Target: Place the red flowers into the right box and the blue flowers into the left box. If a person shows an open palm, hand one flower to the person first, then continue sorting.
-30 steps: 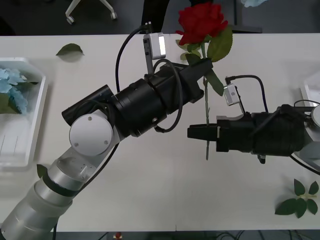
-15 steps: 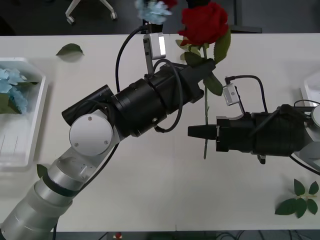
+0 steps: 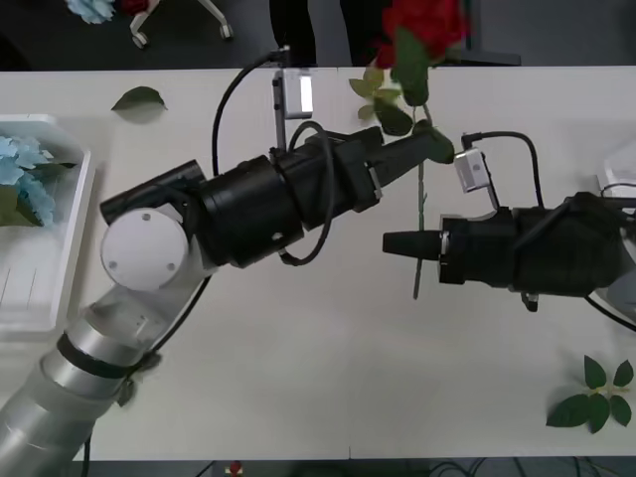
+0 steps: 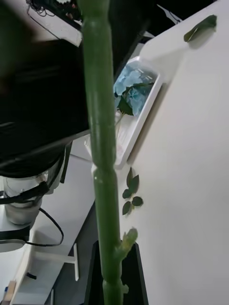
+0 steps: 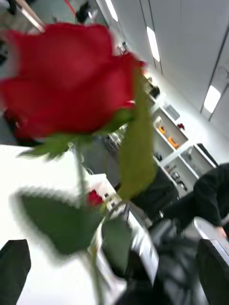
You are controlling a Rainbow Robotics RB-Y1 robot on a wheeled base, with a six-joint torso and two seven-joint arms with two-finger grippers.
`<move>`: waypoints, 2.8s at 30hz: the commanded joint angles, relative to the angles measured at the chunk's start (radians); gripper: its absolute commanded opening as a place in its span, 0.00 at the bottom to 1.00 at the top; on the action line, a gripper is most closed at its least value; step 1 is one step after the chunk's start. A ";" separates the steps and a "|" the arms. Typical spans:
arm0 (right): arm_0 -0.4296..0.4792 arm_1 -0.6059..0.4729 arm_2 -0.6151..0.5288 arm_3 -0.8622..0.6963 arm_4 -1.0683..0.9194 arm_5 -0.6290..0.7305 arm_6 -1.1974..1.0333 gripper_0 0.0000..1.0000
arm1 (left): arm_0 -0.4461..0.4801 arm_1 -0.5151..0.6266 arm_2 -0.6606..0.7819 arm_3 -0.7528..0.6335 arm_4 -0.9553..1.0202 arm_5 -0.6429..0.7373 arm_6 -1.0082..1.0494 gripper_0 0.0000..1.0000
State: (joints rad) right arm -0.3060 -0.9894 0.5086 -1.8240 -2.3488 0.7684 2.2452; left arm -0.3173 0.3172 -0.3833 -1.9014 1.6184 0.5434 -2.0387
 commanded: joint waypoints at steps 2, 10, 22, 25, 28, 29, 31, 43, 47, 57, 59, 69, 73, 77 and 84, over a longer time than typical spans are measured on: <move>-0.024 -0.077 -0.114 0.055 0.072 0.071 -0.052 0.00 | 0.001 0.063 0.138 -0.030 0.055 0.147 0.014 1.00; -0.045 -0.178 -0.298 0.253 0.272 0.265 -0.073 0.00 | 0.000 0.178 0.333 -0.031 0.032 0.411 0.028 1.00; -0.045 -0.442 -0.312 0.479 0.499 0.322 -0.061 0.00 | -0.020 0.341 0.524 -0.031 0.089 0.791 -0.210 1.00; -0.045 -0.463 -0.312 0.555 0.523 0.351 -0.056 0.00 | -0.019 0.373 0.524 -0.031 0.107 0.797 -0.308 1.00; -0.045 -0.479 -0.312 0.614 0.571 0.377 -0.055 0.00 | -0.020 0.379 0.527 -0.031 0.121 0.813 -0.374 1.00; -0.044 -0.480 -0.312 0.638 0.597 0.382 -0.055 0.00 | -0.025 0.381 0.534 -0.031 0.123 0.828 -0.394 1.00; -0.039 -0.480 -0.312 0.678 0.640 0.384 -0.052 0.00 | -0.039 0.385 0.552 -0.031 0.115 0.863 -0.423 1.00; 0.007 -0.453 -0.312 0.822 0.844 0.288 -0.038 0.00 | -0.138 0.410 0.592 -0.031 -0.025 0.960 -0.521 1.00; 0.007 -0.420 -0.312 0.858 0.910 0.252 -0.032 0.00 | -0.155 0.411 0.600 -0.031 -0.051 0.954 -0.512 1.00; 0.007 -0.339 -0.302 0.920 1.057 0.140 -0.022 0.00 | -0.138 0.401 0.598 -0.031 -0.011 0.902 -0.508 1.00; 0.007 -0.325 -0.294 0.936 1.073 0.117 -0.022 0.00 | -0.135 0.391 0.598 -0.031 0.011 0.888 -0.506 1.00; 0.007 -0.264 -0.228 0.980 1.102 -0.018 -0.026 0.00 | -0.121 0.375 0.598 -0.002 0.055 0.874 -0.483 1.00; 0.007 -0.262 -0.222 0.982 1.109 -0.028 -0.022 0.05 | -0.123 0.375 0.589 0.019 0.071 0.874 -0.479 1.00; 0.007 -0.262 -0.223 0.980 1.103 -0.028 -0.013 0.54 | -0.121 0.375 0.589 0.019 0.069 0.874 -0.474 1.00; 0.007 -0.262 -0.226 0.968 1.088 -0.023 0.007 0.75 | -0.118 0.375 0.587 0.019 0.066 0.874 -0.468 1.00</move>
State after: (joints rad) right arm -0.2836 -1.2432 0.2896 -0.8528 -1.2552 0.7437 2.2049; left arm -0.4466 0.6852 0.2034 -1.8703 1.6831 1.4235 -2.5451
